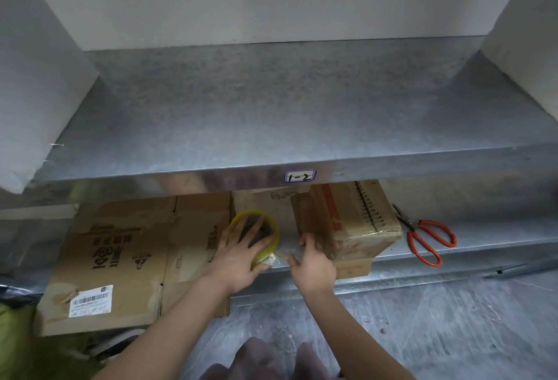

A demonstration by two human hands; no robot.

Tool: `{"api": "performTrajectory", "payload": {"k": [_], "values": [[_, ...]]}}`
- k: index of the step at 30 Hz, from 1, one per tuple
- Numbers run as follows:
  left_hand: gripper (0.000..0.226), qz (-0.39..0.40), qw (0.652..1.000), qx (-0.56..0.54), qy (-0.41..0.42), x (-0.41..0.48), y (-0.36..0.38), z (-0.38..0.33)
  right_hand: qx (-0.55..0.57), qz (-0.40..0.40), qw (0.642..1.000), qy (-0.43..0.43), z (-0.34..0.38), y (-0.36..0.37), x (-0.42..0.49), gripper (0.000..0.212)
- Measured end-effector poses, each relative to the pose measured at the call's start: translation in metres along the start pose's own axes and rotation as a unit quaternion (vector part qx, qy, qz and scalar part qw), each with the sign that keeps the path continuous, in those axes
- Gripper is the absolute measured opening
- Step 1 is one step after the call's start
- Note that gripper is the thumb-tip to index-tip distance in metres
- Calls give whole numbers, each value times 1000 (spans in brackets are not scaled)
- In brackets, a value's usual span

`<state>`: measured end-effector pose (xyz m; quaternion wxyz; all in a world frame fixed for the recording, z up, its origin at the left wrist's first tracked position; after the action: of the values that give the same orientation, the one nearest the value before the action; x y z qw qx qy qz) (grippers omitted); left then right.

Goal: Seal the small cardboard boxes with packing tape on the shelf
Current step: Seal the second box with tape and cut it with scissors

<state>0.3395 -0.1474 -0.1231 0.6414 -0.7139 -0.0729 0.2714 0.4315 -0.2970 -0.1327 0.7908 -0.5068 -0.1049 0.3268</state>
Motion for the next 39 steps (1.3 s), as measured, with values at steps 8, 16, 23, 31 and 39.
{"api": "performTrajectory", "payload": {"k": [8, 16, 23, 31, 39], "values": [[67, 10, 1000, 1, -9, -11, -24, -9, 48, -32, 993, -101, 23, -28, -28, 37], [63, -136, 988, -54, 43, -57, -97, -91, -84, -216, 922, -310, 31, -142, -97, 35], [66, -138, 970, -198, -33, -67, -103, -165, -102, -198, 935, -275, -58, -199, -76, 43], [64, -78, 860, -468, -191, -53, -77, -184, 207, -19, 949, -238, -105, -180, -38, 55], [41, -106, 835, -480, -248, -41, -87, -161, 248, -39, 945, -210, -120, -189, -7, 34]]}}
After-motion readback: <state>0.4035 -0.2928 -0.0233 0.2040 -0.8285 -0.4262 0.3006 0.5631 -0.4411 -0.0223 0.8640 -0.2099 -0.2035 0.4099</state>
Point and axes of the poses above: each hand's wrist, its own x-axis towards the middle knuckle, its own y-axis out of the palm, z = x × y, the point moved 9 cm from there along x, towards the middle knuckle, and after that the axes turned 15 degrees about -y, right-handed, at the moved point
